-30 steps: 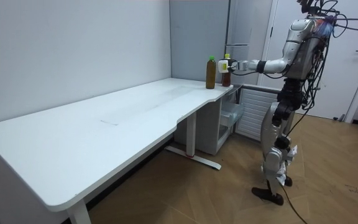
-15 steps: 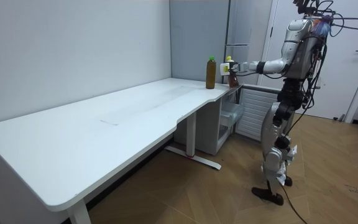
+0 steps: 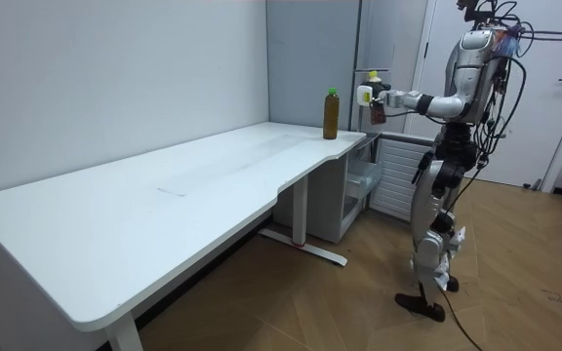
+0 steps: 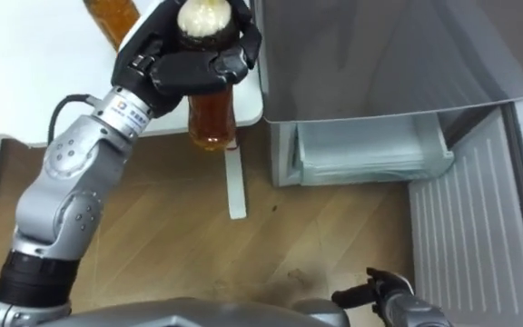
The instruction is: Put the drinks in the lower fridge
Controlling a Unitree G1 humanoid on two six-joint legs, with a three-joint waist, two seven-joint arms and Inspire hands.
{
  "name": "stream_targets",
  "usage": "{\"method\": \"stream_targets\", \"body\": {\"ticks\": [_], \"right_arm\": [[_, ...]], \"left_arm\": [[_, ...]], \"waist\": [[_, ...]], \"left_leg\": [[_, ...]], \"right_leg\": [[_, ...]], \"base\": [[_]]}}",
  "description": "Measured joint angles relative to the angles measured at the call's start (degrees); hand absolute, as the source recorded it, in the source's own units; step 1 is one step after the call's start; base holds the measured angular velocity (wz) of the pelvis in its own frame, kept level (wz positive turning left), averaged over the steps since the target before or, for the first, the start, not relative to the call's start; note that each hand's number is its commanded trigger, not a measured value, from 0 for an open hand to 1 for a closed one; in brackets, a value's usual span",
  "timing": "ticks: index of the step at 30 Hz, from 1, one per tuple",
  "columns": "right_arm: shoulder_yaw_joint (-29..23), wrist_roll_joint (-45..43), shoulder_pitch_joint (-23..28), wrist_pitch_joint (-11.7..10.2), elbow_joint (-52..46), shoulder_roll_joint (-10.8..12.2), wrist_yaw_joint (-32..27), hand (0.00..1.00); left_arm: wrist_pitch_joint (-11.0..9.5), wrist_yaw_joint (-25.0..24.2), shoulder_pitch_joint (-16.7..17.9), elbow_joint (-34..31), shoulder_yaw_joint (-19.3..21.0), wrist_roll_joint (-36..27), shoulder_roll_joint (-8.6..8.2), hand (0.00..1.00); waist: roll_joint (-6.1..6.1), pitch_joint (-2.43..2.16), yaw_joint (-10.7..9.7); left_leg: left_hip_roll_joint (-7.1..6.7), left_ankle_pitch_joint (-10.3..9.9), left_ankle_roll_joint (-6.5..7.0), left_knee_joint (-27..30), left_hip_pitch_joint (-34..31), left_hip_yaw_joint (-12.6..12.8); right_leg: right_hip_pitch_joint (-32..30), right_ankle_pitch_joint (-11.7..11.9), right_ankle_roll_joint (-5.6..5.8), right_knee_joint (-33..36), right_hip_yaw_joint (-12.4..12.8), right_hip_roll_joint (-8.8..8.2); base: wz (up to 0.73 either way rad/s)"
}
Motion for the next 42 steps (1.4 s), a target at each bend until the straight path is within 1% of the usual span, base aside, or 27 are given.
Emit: {"method": "stream_targets", "body": {"ticks": [3,5,8,10,12,13,14,18,19,22,26,29,37,42], "right_arm": [[1.2,-0.9,-0.7,-0.2,-1.0,0.9,0.7,0.0],[2.0,-0.9,-0.8,-0.4,-1.9,2.0,2.1,0.0],[4.5,-0.9,-1.1,-0.2,-3.3,2.5,4.2,0.0],[5.8,-0.9,-1.1,0.0,-5.7,2.5,5.4,0.0],[7.2,-0.9,-1.0,0.8,-9.2,2.5,6.7,0.0],[8.0,-0.9,-1.0,1.3,-11.7,2.6,8.0,0.0],[8.4,-1.0,-1.0,1.4,-13.9,2.7,9.5,0.0],[8.4,-1.5,-1.0,1.7,-18.7,2.8,13.6,0.0],[8.4,-1.6,-0.8,2.1,-20.2,2.8,14.7,0.0],[9.0,-1.6,-0.5,2.5,-23.8,2.8,16.1,0.0],[9.6,-1.2,0.3,2.5,-26.5,2.6,19.1,0.0],[10.0,-1.1,0.4,2.6,-27.8,2.6,21.5,0.0],[9.9,-1.2,0.4,2.5,-29.9,2.6,25.2,0.0],[9.8,-0.6,0.6,2.5,-33.9,2.3,26.8,0.0]], "left_arm": [[-0.1,-0.4,2.1,0.0,-0.1,-1.5,0.03,1.0],[-0.1,-1.6,4.6,0.1,-0.3,-2.4,-0.02,1.0],[-0.1,-2.9,7.2,0.5,-1.1,-3.1,0.23,1.0],[-0.1,-3.9,7.9,0.5,-1.7,-4.2,0.29,1.0],[0.0,-4.1,8.1,0.5,-2.7,-5.0,0.35,1.0],[0.2,-4.5,8.3,0.7,-3.2,-6.2,0.4,1.0],[0.5,-5.1,8.4,0.9,-3.6,-7.7,0.4,1.0],[0.5,-6.6,9.8,0.9,-4.4,-11.5,0.65,1.0],[0.5,-6.8,10.4,0.9,-4.4,-12.7,1.11,1.0],[0.5,-7.8,10.7,2.3,-4.8,-13.9,2.9,1.0],[0.5,-7.8,11.1,6.9,-5.5,-14.4,3.38,1.0],[0.5,-7.8,11.1,8.5,-5.6,-14.4,3.94,1.0],[0.5,-7.8,11.1,11.1,-5.5,-14.4,3.62,1.0],[0.5,-7.8,11.1,12.4,-5.5,-14.3,4.09,1.0]], "waist": [[0.0,-0.01,0.8],[-0.12,0.07,1.5],[-0.35,0.21,1.4],[-0.51,0.31,1.5],[-0.73,0.44,1.5],[-0.86,0.53,1.5],[-1.01,0.62,1.5],[-1.44,0.75,1.6],[-1.59,0.71,1.6],[-1.81,0.62,1.9],[-1.8,0.59,3.0],[-1.78,0.59,3.4],[-1.68,0.62,3.7],[-1.68,0.63,3.7]], "left_leg": [[-0.08,0.0,0.01,0.4,0.0,-0.2],[-0.09,0.0,0.03,0.5,0.1,-0.2],[-0.34,0.1,0.15,1.0,-0.3,-0.8],[-0.5,0.1,0.17,1.9,-1.6,-1.3],[-0.56,0.2,0.2,2.9,-2.7,-1.5],[-0.59,0.2,0.2,3.3,-3.0,-1.7],[-0.61,0.2,0.2,3.5,-2.9,-1.8],[-0.65,0.2,0.21,3.9,-3.0,-1.9],[-0.66,0.1,0.22,4.1,-3.2,-1.9],[-0.75,0.1,0.23,4.6,-3.5,-1.9],[-0.97,0.1,0.25,4.1,-2.3,-1.9],[-0.97,0.1,0.26,3.5,-2.0,-1.8],[-0.87,0.1,0.28,3.1,-1.8,-1.4],[-0.86,0.1,0.3,2.8,-1.7,-1.3]], "right_leg": [[0.2,0.0,0.0,0.1,-0.4,-0.09],[0.4,0.0,0.0,0.0,-0.4,-0.1],[0.8,0.0,0.05,0.0,-1.1,-0.25],[0.2,0.0,0.05,0.0,-1.1,-0.28],[-0.3,0.0,0.04,0.1,-1.2,-0.27],[-0.2,0.0,0.04,0.2,-1.5,-0.25],[-0.1,0.0,0.03,0.2,-1.8,-0.24],[-0.1,-0.1,0.03,0.2,-1.9,-0.24],[-0.1,-0.2,0.05,0.2,-1.9,-0.23],[0.0,-0.2,0.07,0.2,-2.2,-0.29],[0.5,-0.3,0.19,0.2,-2.0,-0.53],[0.3,-0.4,0.18,0.3,-1.5,-0.54],[0.1,-0.4,0.22,1.2,-1.2,-0.69],[0.1,-0.4,0.22,1.2,-1.2,-0.71]], "base": [[0.03],[0.0],[0.13],[0.15],[0.12],[0.08],[0.08],[0.01],[0.05],[0.04],[0.0],[-0.02],[-0.02],[-0.01]]}}
